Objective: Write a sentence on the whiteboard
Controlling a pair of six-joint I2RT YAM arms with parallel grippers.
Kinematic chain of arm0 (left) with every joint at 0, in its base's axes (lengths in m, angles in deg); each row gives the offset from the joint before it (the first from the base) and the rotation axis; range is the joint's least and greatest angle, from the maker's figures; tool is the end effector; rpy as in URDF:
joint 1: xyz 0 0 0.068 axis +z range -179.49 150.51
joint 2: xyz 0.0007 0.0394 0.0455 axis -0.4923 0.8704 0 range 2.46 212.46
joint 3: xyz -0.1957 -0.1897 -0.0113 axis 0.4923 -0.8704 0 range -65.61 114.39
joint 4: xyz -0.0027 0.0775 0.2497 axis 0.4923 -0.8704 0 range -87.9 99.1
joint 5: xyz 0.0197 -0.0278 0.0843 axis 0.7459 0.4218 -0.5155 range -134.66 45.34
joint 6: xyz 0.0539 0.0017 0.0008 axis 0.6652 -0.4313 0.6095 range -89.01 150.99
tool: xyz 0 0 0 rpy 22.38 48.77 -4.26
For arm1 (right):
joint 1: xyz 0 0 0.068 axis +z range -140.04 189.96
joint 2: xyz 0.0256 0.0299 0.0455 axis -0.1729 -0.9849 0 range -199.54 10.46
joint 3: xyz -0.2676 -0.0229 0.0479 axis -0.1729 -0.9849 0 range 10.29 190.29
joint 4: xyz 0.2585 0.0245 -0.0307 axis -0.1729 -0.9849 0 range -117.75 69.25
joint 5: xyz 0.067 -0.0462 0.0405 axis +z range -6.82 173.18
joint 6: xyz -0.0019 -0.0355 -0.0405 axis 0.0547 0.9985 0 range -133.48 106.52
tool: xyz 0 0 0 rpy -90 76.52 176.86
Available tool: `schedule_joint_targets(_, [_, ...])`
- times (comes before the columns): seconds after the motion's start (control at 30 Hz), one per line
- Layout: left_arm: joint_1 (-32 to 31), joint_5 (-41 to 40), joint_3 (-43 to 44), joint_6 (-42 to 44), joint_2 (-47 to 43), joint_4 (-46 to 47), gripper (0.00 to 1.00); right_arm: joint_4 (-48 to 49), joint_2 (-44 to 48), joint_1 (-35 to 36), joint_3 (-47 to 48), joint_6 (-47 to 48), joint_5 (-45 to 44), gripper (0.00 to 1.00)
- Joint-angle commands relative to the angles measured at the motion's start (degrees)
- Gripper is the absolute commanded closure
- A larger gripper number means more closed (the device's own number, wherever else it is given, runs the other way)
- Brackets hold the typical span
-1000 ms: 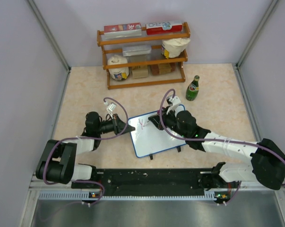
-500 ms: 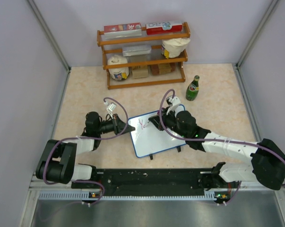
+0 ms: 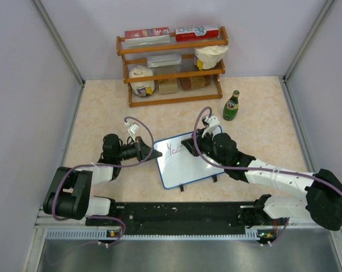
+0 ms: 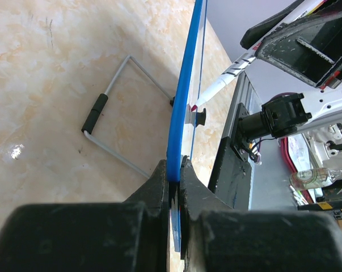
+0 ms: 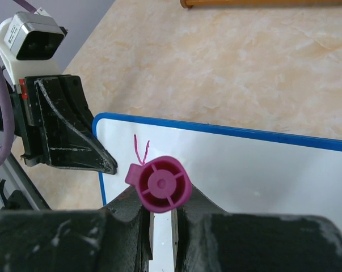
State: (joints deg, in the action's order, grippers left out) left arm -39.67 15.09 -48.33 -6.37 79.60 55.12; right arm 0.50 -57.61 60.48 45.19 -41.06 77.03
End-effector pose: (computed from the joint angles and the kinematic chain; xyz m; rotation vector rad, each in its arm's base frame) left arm 0.2165 -0.0701 0.1671 0.3613 1.9227 -1.5013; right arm 0.1722 0.2031 0.2520 -0.2911 1.8427 0.8744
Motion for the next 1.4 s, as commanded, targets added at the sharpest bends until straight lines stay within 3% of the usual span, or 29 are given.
schedule_joint_targets(0.0, [-0.4, -0.9, 0.6, 4.9, 0.8, -0.8, 1.0, -0.5, 1.1, 0.4, 0.5, 1.8, -4.6, 1.0])
schedule_joint_targets(0.67, [-0.4, -0.9, 0.7, 4.9, 1.1, -0.8, 1.0, 0.7, -2.3, 0.3, 5.0, 0.2, -0.6, 1.0])
schedule_joint_targets(1.03, [-0.4, -0.9, 0.7, 5.1, 1.3, -0.9, 1.0, 1.9, 4.2, 0.3, 2.5, -1.9, -2.0, 1.0])
schedule_joint_targets(1.37, [-0.4, -0.9, 0.7, 5.1, 1.3, -1.0, 1.0, -0.4, 3.7, 0.3, 2.5, -0.4, -3.8, 1.0])
